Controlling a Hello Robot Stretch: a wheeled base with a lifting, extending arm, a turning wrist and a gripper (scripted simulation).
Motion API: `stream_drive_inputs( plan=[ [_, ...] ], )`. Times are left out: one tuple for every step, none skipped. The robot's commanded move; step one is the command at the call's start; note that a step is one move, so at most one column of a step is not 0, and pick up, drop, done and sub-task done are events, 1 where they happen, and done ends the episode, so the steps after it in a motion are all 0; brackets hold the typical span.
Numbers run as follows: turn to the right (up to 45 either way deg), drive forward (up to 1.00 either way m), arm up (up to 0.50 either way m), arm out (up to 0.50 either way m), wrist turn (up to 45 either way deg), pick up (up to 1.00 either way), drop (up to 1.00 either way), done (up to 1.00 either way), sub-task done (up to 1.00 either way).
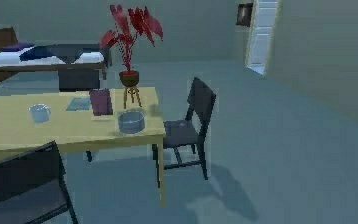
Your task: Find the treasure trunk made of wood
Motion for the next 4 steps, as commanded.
stream_drive_inputs(
  plan=[
    [-6.0,0.00,0.00,0.00,0.0,0.00,0.00,0.00,0.00],
    [0.0,0.15,0.00,0.00,0.0,0.00,0.00,0.00,0.00],
    [36.0,0.00,0.00,0.00,0.0,0.00,0.00,0.00,0.00],
    [0.0,1.00,0.00,0.00,0.0,0.00,0.00,0.00,0.00]
  ],
)
